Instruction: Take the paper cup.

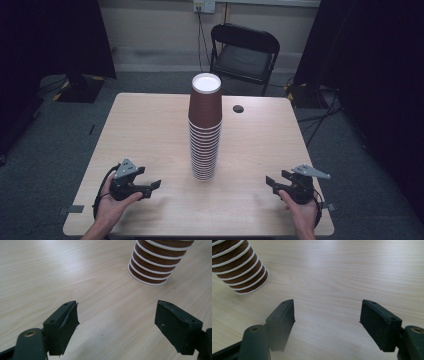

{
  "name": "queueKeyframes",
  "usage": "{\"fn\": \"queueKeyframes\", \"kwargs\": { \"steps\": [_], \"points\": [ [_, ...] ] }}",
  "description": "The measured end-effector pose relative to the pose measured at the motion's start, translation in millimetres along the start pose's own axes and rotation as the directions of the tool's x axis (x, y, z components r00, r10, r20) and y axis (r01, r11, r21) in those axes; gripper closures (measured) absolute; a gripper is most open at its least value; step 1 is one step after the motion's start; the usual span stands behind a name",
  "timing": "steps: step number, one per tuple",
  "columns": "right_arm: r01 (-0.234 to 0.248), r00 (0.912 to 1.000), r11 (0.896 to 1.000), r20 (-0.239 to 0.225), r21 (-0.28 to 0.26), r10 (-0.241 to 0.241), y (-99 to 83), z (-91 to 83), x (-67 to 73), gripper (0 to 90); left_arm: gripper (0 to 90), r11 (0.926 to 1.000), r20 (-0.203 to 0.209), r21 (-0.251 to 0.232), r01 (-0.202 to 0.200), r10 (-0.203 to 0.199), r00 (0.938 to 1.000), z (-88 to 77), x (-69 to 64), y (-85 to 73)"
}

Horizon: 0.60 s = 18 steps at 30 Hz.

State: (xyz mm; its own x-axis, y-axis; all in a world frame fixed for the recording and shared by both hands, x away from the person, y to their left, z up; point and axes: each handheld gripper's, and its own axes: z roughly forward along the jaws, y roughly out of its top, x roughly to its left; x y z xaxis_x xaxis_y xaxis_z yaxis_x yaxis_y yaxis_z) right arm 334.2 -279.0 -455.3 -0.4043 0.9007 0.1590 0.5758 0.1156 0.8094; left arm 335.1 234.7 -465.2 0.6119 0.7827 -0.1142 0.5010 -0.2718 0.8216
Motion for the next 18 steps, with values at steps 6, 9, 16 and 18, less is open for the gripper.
{"fn": "queueKeyframes", "kwargs": {
  "steps": [6, 9, 16, 18],
  "points": [
    [0.002, 0.9994, 1.000, -0.034, 0.003, -0.002, -0.1, 3.0, 1.6, 31.2, 18.6, 1.0000, 0.015, -0.007, 0.006, -0.006, 0.9999, 0.0, -0.2, 2.0],
    [0.005, 0.9991, 1.000, -0.042, 0.007, -0.004, -0.7, 4.0, 3.3, 31.4, 18.1, 0.9999, 0.025, -0.012, 0.003, -0.002, 0.9997, -0.8, -3.4, 3.8],
    [0.006, 0.9991, 1.000, -0.041, 0.014, -0.005, -1.8, 0.2, 4.9, 32.2, 17.5, 0.9989, 0.042, -0.039, -0.025, 0.027, 0.9987, -4.9, -11.3, 10.5],
    [0.002, 0.9993, 1.000, -0.036, 0.008, -0.001, -2.6, -1.4, 4.7, 32.4, 17.5, 0.9988, 0.050, -0.042, -0.026, 0.028, 0.9984, -5.8, -14.1, 13.2]
  ]
}}
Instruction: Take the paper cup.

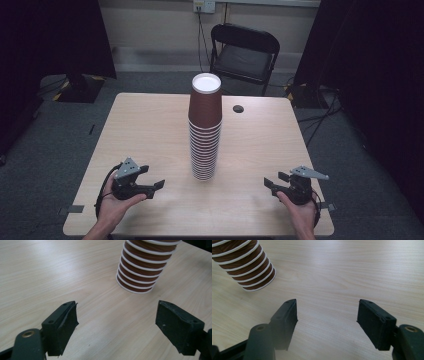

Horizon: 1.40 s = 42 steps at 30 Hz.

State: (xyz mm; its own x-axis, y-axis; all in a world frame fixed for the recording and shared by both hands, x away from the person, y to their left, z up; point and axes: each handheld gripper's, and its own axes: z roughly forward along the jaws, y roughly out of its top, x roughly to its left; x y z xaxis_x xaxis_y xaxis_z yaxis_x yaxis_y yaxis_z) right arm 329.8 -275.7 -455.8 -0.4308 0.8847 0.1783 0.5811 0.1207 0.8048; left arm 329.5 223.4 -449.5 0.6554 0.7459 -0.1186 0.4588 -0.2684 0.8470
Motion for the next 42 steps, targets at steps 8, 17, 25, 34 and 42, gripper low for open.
{"fn": "queueKeyframes", "kwargs": {
  "steps": [8, 17, 25, 34, 42],
  "points": [
    [-0.008, 1.0000, 1.000, 0.001, -0.007, 0.008, 1.0, -3.5, -0.5, 31.8, 17.8, 0.9987, 0.008, -0.032, -0.040, 0.040, 0.9991, -4.5, -8.9, 11.9],
    [-0.006, 1.0000, 1.000, -0.002, -0.005, 0.006, 0.5, -2.8, -0.3, 31.6, 17.8, 0.9972, 0.028, -0.060, -0.046, 0.047, 0.9985, -4.8, -14.8, 28.3],
    [0.015, 0.9999, 1.000, -0.005, -0.008, -0.015, 1.9, -2.8, 4.4, 31.6, 17.8, 0.9940, 0.046, -0.092, -0.059, 0.064, 0.9969, -4.7, -19.1, 46.7],
    [0.010, 0.9999, 1.000, 0.003, 0.004, -0.010, 1.7, -1.7, 4.6, 31.8, 17.6, 0.9925, 0.115, -0.105, -0.062, 0.074, 0.9906, -2.5, -28.2, 65.3],
    [0.021, 0.9997, 1.000, -0.012, 0.002, -0.021, 2.2, -1.3, 6.5, 31.8, 16.9, 0.9898, 0.114, -0.124, -0.070, 0.085, 0.9898, -9.2, -28.9, 78.5]
  ]
}}
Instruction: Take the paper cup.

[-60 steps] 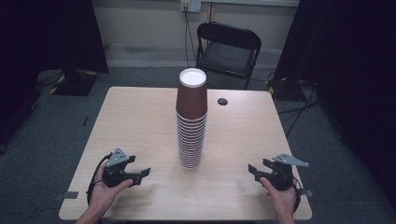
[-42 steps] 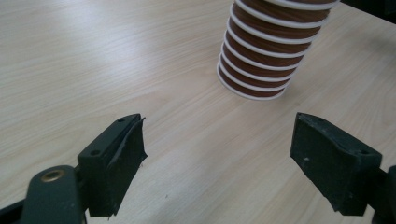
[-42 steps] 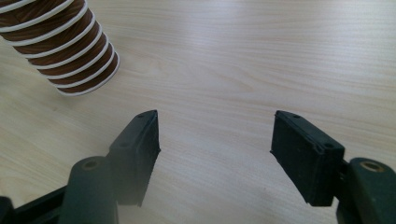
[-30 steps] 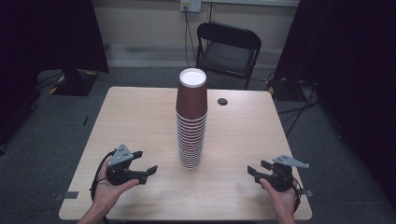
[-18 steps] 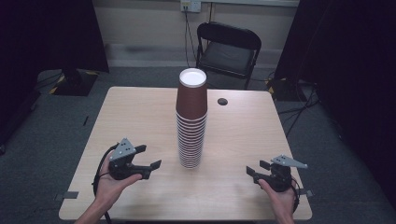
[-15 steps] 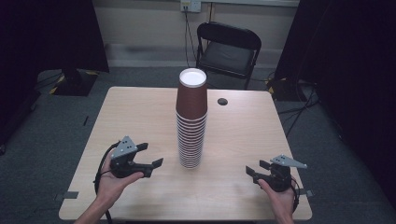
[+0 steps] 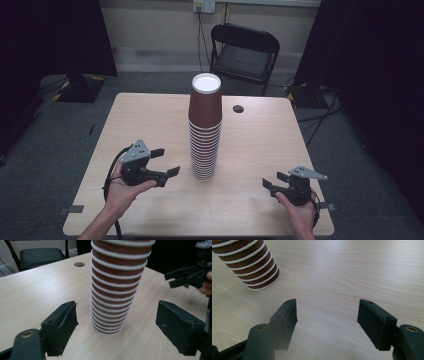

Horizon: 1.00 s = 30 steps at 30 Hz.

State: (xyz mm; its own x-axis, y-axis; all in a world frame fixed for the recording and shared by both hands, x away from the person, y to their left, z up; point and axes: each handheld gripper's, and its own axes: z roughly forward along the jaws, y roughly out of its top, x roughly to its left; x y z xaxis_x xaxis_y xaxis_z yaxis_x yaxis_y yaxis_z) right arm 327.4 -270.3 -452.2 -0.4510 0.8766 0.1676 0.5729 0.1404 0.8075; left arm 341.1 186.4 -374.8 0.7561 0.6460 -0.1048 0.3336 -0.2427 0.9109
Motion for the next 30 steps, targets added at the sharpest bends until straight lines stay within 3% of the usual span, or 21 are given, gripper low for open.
{"fn": "queueKeyframes", "kwargs": {
  "steps": [8, 13, 16, 22, 25, 30],
  "points": [
    [-0.010, 0.9999, 1.000, -0.006, 0.005, 0.010, -0.2, 2.0, -1.0, 31.9, 15.9, 0.9984, -0.005, -0.044, -0.036, 0.036, 0.9993, -3.0, 0.4, 32.7],
    [-0.004, 1.0000, 1.000, -0.002, 0.006, 0.004, -0.2, 1.6, 0.0, 31.9, 15.7, 0.9956, 0.027, -0.077, -0.052, 0.054, 0.9982, -1.5, -0.8, 45.9],
    [-0.007, 1.0000, 1.000, -0.002, 0.012, 0.007, -0.4, 1.7, 0.5, 31.8, 15.8, 0.9924, 0.009, -0.096, -0.077, 0.078, 0.9969, -0.8, -2.2, 50.7],
    [0.003, 1.0000, 1.000, -0.007, -0.004, -0.003, -0.4, 1.4, 1.0, 31.8, 16.0, 0.9894, 0.010, -0.123, -0.078, 0.080, 0.9967, -1.4, -2.3, 64.4],
    [0.004, 0.9999, 1.000, -0.011, -0.001, -0.004, -0.5, 2.2, 1.4, 31.7, 15.7, 0.9905, 0.045, -0.112, -0.080, 0.085, 0.9953, 0.0, -2.9, 75.9],
    [0.006, 0.9999, 1.000, -0.015, 0.006, -0.006, -0.8, 3.5, 1.4, 31.5, 15.7, 0.9883, 0.050, -0.128, -0.084, 0.091, 0.9946, 2.6, -4.7, 92.3]
  ]
}}
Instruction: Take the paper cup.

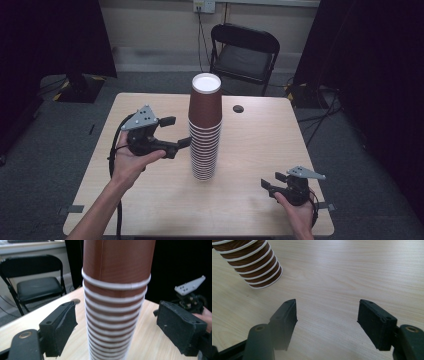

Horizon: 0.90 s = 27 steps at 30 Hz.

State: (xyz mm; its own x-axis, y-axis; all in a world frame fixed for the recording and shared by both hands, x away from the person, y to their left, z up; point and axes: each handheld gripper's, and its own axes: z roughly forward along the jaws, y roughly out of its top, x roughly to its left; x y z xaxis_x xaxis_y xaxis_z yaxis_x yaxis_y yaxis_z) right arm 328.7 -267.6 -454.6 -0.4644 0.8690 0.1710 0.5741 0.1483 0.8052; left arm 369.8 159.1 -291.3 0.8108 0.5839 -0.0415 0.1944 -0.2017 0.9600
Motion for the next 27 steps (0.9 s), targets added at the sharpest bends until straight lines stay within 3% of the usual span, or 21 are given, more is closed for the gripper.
{"fn": "queueKeyframes", "kwargs": {
  "steps": [5, 9, 16, 17, 21, 23, 27],
  "points": [
    [-0.016, 0.9998, 1.000, -0.011, 0.008, 0.016, -0.8, 0.6, -1.7, 31.6, 15.7, 0.9993, -0.001, -0.036, -0.014, 0.014, 0.9999, 1.3, -2.6, 16.7],
    [-0.017, 0.9998, 1.000, -0.009, 0.004, 0.017, -0.8, 0.8, -2.2, 31.7, 15.7, 0.9962, -0.037, -0.079, -0.036, 0.033, 0.9988, 3.4, -4.6, 32.3],
    [-0.002, 1.0000, 1.000, -0.008, 0.012, 0.002, -0.7, 2.0, -0.3, 31.8, 15.8, 0.9946, -0.020, -0.094, -0.043, 0.041, 0.9989, 8.5, -7.8, 53.1],
    [-0.003, 1.0000, 1.000, -0.008, 0.012, 0.003, -0.8, 2.1, -0.2, 31.7, 16.0, 0.9933, -0.050, -0.106, -0.045, 0.040, 0.9979, 10.3, -10.7, 56.1],
    [0.005, 0.9999, 1.000, -0.012, 0.003, -0.004, -0.5, 1.8, 0.4, 31.8, 15.8, 0.9946, -0.020, -0.095, -0.041, 0.040, 0.9990, 18.2, -9.4, 63.5],
    [0.006, 0.9999, 1.000, -0.013, 0.005, -0.006, -0.4, 1.8, 1.0, 31.7, 15.7, 0.9952, -0.027, -0.089, -0.040, 0.038, 0.9989, 23.0, -7.3, 66.8],
    [0.004, 0.9998, 1.000, -0.018, 0.009, -0.004, -1.0, 2.6, 0.8, 31.8, 15.7, 0.9976, 0.012, -0.064, -0.024, 0.025, 0.9996, 32.0, -2.9, 71.8]
  ]
}}
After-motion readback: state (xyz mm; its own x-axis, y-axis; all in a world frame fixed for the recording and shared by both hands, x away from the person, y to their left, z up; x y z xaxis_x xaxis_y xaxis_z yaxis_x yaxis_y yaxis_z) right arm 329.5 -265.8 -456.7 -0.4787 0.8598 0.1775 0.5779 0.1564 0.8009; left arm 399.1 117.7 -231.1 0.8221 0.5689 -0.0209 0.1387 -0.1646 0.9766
